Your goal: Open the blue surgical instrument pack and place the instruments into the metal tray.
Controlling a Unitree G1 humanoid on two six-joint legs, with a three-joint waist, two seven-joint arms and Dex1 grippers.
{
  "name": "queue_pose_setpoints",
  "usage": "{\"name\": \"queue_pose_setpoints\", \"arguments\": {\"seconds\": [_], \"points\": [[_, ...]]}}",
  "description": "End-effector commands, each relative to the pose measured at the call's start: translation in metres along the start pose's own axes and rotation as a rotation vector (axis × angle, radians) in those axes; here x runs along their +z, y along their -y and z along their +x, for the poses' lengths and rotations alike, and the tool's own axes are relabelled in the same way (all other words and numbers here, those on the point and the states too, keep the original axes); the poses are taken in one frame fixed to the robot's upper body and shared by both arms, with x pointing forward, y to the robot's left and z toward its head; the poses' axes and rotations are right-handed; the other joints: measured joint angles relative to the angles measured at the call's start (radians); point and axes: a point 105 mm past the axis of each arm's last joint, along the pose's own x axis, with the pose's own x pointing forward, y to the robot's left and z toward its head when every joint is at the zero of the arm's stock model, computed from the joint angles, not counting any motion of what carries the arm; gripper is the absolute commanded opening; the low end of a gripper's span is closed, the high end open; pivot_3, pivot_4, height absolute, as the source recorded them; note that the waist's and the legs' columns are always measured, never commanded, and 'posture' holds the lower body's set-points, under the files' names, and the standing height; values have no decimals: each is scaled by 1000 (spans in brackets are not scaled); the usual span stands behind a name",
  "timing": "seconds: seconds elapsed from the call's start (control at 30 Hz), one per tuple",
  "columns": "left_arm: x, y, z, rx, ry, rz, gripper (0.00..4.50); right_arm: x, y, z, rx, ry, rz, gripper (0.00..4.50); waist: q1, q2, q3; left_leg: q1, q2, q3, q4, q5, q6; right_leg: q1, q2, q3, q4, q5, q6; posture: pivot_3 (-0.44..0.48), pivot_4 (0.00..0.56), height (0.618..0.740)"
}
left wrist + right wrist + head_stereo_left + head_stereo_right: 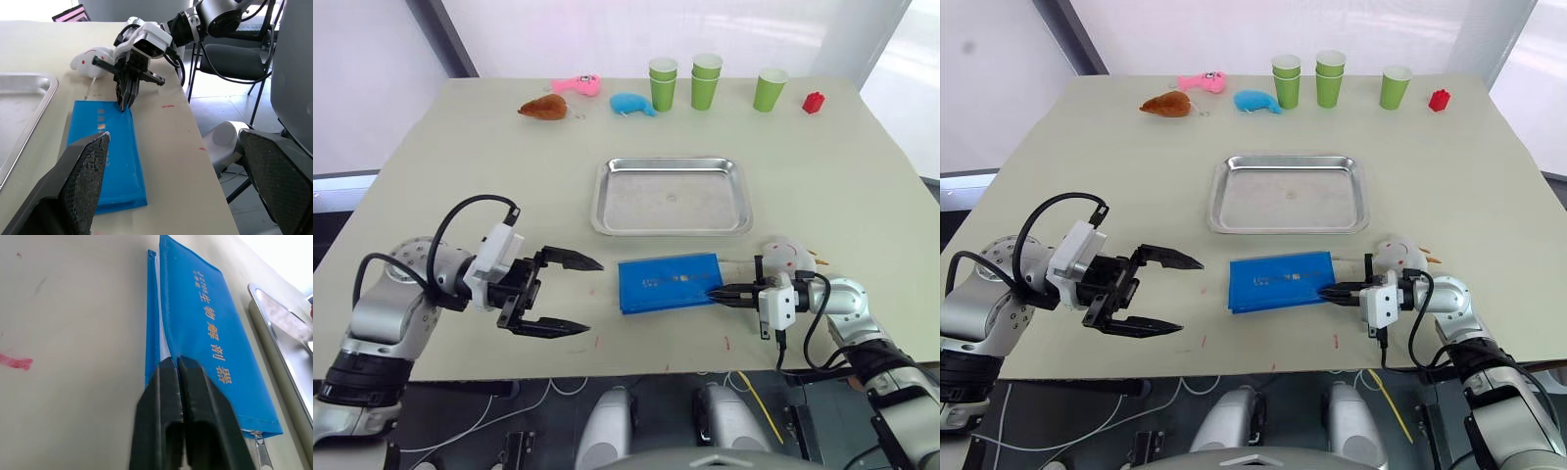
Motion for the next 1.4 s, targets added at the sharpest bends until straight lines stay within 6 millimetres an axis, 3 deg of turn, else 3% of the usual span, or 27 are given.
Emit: {"name": "queue_pose_setpoints", "arguments": {"seconds": [0.03, 0.3, 0.57, 0.73, 1.07, 1.23, 1.4], "points": [[5, 6, 1, -60, -1, 44, 4500, 4, 3, 0, 3, 17, -1, 43, 0, 0, 0, 0, 0, 0, 0, 0, 0, 0, 0, 0, 0, 0, 0, 0, 150, 740], [1, 9, 6, -69, 3, 52, 4500, 25, 5, -6, 39, 85, 159, 43, 1, 1, 1, 0, 0, 0, 0, 0, 0, 0, 0, 0, 0, 0, 0, 0, 150, 740], [-4, 17, 9, -71, 17, 36, 4500, 52, -10, -20, 153, 105, 434, 43, 6, 2, 1, -1, 0, -1, 0, 0, 0, 0, -1, -1, 0, 0, 0, 0, 150, 740], [-7, 20, 11, -69, 23, 27, 4500, 63, -1, -26, 166, 83, 631, 43, 7, 2, 2, -1, 0, -1, 0, 0, 0, 0, 0, -1, 0, 0, 0, 0, 150, 740], [-21, 2, 10, 36, 61, 5, 4500, 52, 43, -19, 140, 53, 817, 43, 8, 2, 2, -2, -1, -1, 0, 0, 0, 0, 0, -2, -1, 0, 0, 0, 150, 740], [-26, -6, 12, 80, 104, -17, 4500, 41, 53, -11, 145, 46, 799, 43, 8, 2, 2, -2, -1, -1, 0, 0, 0, 0, 0, -2, -1, 0, 0, 0, 150, 740], [-20, -29, 13, 189, 195, -22, 4500, 39, 59, -8, 141, 61, 788, 43, 4, 2, 2, -2, -1, -2, 1, 0, 0, 0, 0, -2, 0, 0, 0, 0, 150, 740]]}}
